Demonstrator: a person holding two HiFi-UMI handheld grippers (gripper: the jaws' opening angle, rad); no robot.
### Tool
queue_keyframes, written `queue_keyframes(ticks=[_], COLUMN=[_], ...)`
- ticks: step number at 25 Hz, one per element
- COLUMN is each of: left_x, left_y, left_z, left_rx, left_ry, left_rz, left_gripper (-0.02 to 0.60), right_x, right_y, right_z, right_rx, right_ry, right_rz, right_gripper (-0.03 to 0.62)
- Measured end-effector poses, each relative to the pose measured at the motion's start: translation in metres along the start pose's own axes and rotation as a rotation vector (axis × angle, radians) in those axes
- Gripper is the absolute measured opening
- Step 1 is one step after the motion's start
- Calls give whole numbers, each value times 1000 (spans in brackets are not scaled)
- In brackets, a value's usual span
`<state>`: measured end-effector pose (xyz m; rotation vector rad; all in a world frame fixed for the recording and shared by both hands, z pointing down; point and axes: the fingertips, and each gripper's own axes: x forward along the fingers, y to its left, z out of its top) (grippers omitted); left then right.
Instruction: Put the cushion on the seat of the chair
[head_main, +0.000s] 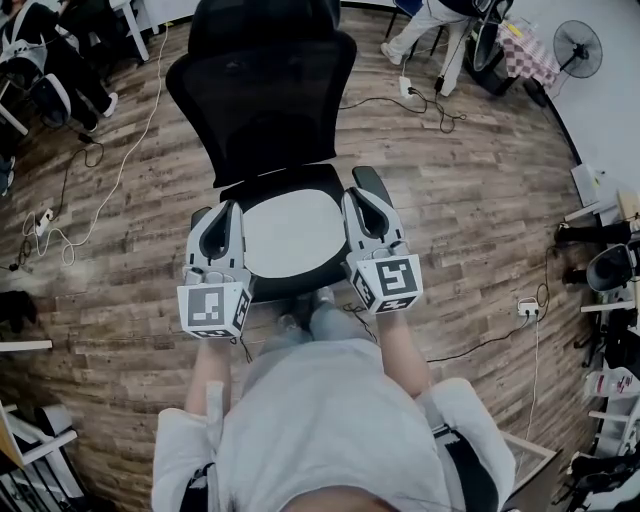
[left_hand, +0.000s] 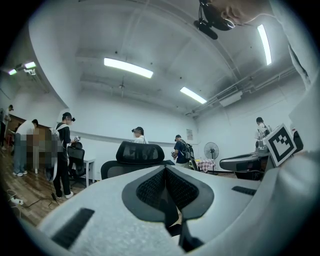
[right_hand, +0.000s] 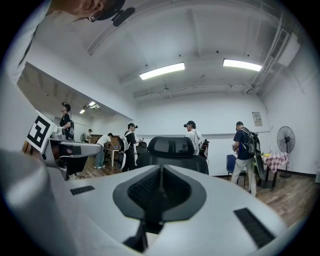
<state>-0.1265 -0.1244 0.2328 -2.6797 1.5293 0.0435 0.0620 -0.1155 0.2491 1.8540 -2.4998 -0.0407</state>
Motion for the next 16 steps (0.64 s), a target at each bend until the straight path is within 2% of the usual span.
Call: queue_keyframes(ticks=[16], left_x=[4], left_y=[16], left_z=[2], left_rx=[4], left_ry=[-26], left_rz=[17], left_gripper=[12], right_x=[12], right_y=[4], right_z=[4], right_rx=[9], right_ry=[-29], right_rz=[-3], right_gripper=[21])
